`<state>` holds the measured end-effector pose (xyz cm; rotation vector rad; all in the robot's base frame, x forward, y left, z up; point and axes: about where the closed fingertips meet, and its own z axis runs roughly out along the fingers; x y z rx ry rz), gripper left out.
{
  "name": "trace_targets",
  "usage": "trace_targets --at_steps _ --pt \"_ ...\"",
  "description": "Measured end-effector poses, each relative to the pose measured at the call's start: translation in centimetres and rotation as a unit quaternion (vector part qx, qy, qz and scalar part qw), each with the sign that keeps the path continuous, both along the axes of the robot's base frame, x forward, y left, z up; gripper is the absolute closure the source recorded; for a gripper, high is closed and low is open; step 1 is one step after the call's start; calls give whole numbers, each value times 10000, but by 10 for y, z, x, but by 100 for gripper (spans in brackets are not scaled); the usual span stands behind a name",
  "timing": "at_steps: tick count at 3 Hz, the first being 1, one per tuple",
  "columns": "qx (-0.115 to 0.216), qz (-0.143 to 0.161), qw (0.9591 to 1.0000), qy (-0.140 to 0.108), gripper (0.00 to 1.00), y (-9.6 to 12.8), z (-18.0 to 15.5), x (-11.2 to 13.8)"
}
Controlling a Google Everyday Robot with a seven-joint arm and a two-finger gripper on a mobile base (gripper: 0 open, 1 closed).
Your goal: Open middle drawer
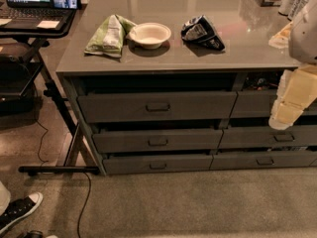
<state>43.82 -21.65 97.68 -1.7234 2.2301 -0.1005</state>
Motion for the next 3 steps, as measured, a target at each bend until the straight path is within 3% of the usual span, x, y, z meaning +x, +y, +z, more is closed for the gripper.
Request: trace_targets --at_steps 2,3 --pt "200 -70 9998 -68 0 2 -2 3" --pt "730 -332 9968 -58 0 13 -34 6"
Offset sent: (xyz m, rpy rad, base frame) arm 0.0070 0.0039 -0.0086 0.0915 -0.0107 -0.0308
